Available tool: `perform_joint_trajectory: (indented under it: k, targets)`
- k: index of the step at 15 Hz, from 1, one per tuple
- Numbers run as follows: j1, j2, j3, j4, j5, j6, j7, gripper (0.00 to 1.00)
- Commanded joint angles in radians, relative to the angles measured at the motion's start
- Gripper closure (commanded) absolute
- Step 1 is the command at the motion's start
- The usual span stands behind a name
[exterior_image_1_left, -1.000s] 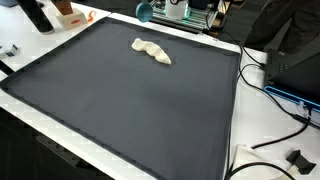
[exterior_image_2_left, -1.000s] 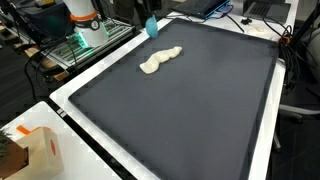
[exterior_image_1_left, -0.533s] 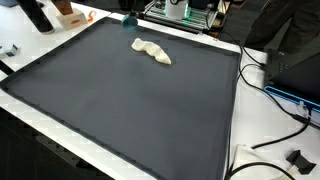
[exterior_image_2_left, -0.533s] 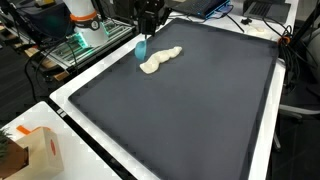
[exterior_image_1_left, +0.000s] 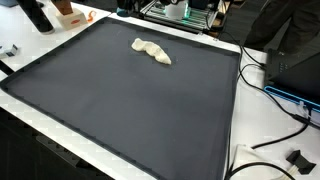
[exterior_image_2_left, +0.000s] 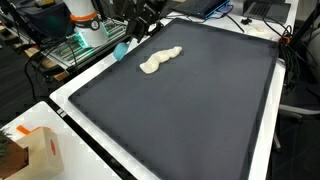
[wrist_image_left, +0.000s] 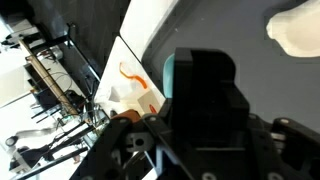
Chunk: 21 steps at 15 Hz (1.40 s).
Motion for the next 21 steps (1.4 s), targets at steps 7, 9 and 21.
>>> perform_joint_trajectory:
  k: [7,9,21]
  targets:
    - [0.138,0.196,-0.04,0.116,-0.095,-0.2,-0.023,0.75]
    - [0.156,0.209,-0.038,0.116,-0.116,-0.196,-0.036,0.75]
    - [0.228,0.217,-0.015,0.084,-0.359,-0.133,-0.107,0.75]
